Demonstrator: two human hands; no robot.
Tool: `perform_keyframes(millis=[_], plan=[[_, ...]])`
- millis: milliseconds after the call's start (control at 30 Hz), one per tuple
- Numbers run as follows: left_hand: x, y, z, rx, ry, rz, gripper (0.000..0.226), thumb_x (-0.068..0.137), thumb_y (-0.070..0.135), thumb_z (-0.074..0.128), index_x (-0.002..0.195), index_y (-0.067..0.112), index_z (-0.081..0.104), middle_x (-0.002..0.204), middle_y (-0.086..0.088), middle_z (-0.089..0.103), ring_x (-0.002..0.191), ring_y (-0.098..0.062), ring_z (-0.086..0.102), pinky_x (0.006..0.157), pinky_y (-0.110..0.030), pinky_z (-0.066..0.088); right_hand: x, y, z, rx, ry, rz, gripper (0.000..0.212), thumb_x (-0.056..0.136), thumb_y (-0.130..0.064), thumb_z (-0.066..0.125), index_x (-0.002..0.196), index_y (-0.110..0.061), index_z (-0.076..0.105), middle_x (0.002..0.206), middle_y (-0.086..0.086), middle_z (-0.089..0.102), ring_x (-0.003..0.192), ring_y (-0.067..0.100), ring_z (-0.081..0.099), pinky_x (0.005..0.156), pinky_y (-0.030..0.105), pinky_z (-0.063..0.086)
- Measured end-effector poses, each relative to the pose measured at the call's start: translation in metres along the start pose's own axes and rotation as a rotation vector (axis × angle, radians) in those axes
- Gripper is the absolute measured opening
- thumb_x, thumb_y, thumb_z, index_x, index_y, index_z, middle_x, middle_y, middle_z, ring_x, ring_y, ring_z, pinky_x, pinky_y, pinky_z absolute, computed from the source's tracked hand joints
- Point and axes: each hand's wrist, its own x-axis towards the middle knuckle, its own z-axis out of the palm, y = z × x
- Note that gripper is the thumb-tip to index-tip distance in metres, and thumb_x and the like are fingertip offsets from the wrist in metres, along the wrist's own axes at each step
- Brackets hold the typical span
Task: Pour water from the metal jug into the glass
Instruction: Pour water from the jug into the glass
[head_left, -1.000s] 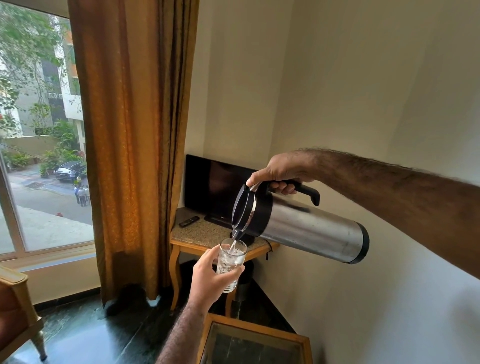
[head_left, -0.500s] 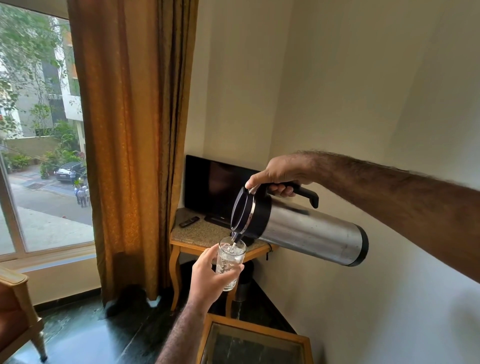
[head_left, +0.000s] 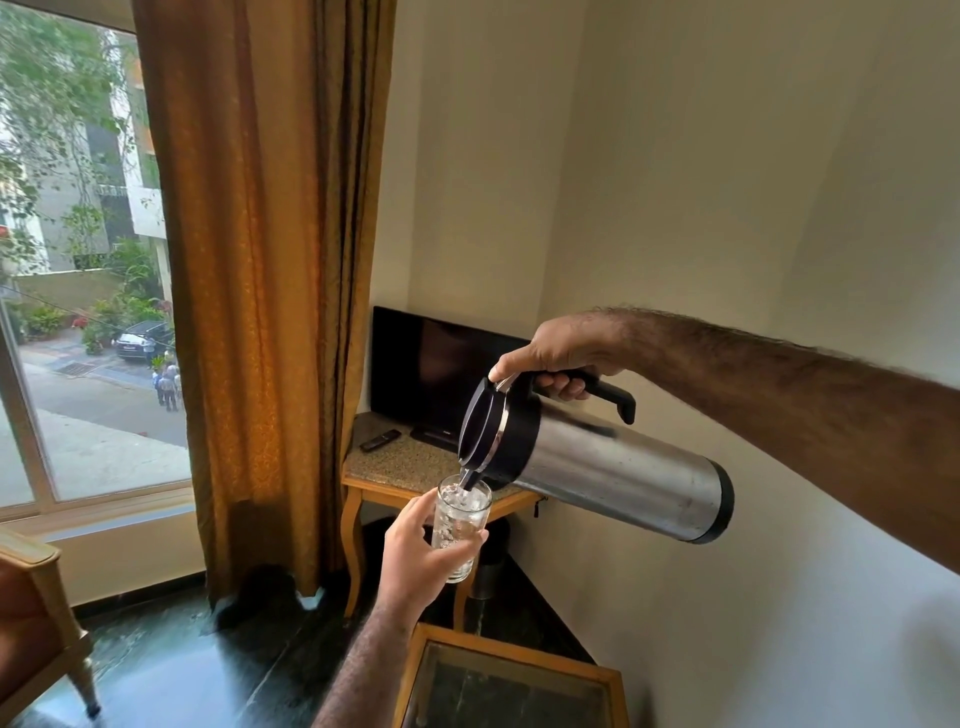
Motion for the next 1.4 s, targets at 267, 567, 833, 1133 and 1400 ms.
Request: perform_keyframes(millis=[267, 567, 833, 1133, 1400], plan=[[-0.001, -0.002, 0.003, -0.007, -0.031, -0.010, 0.066, 0.063, 0.054, 0.085, 0.122, 0.028, 0.071, 0.114, 0.011, 0.074, 0.106, -0.002, 0.068, 0.080, -0.002, 0.050, 0.003, 0.006, 0.002, 0.016, 0.000, 0.019, 0.067, 0.088, -0.056, 0.072, 0.106, 0.008, 0.073, 0.056, 0.001, 0.040, 0.044, 0.015, 0.039, 0.046, 0.026, 0.037], [0.001, 0.002, 0.001, -0.001, -0.019, 0.016, 0.056, 0.064, 0.052, 0.085, 0.116, 0.048, 0.065, 0.115, 0.016, 0.075, 0.110, 0.001, 0.068, 0.082, -0.002, 0.048, 0.013, 0.028, 0.005, 0.131, -0.032, 0.004, 0.091, 0.084, -0.060, 0.074, 0.142, 0.007, 0.054, 0.055, -0.001, 0.041, 0.047, 0.016, 0.040, 0.046, 0.027, 0.037], [0.008, -0.002, 0.008, 0.008, -0.014, -0.004, 0.057, 0.065, 0.050, 0.090, 0.116, 0.051, 0.064, 0.117, 0.028, 0.073, 0.112, 0.007, 0.067, 0.083, 0.002, 0.047, 0.012, 0.058, 0.004, 0.315, -0.040, -0.049, 0.058, 0.087, -0.060, 0.071, 0.051, -0.021, 0.047, 0.053, 0.000, 0.040, 0.045, 0.018, 0.037, 0.051, 0.030, 0.036], [0.014, -0.017, 0.019, 0.067, 0.000, -0.056, 0.069, 0.060, 0.060, 0.088, 0.122, 0.045, 0.064, 0.115, 0.021, 0.074, 0.112, 0.000, 0.067, 0.090, -0.017, 0.050, 0.001, 0.124, 0.021, 0.772, 0.162, -0.064, 0.080, 0.069, -0.097, 0.054, 0.055, -0.019, 0.050, 0.053, 0.003, 0.042, 0.046, 0.020, 0.036, 0.050, 0.031, 0.032], [-0.002, -0.055, 0.044, 0.178, -0.056, -0.149, 0.069, 0.066, 0.036, 0.099, 0.127, 0.032, 0.068, 0.112, 0.016, 0.075, 0.107, -0.007, 0.071, 0.085, -0.035, 0.064, 0.002, 0.209, 0.119, 1.357, 0.439, -0.103, 0.032, 0.104, -0.027, 0.053, 0.077, -0.016, 0.067, 0.058, 0.001, 0.053, 0.052, 0.017, 0.038, 0.047, 0.027, 0.033]])
